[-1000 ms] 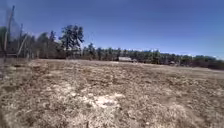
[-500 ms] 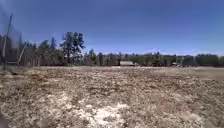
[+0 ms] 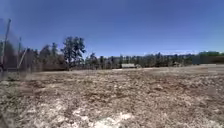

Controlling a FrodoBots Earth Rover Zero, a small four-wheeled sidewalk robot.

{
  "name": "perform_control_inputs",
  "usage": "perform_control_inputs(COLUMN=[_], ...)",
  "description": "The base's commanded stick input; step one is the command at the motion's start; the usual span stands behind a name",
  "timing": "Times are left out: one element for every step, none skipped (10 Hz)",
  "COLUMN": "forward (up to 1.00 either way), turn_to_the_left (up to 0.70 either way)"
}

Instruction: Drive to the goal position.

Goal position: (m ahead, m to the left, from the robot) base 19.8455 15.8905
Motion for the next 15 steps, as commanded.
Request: perform_control_inputs(forward=[0.7,0.7,0.7,0.7,0.7,0.7,0.7,0.7,0.7,0.7,0.7,0.7,0.7,0.7,0.7], turn_to_the_left=[0.0,0.0,0.0,0.0,0.0,0.0,0.0,0.0,0.0,0.0,0.0,0.0,0.0,0.0,0.0])
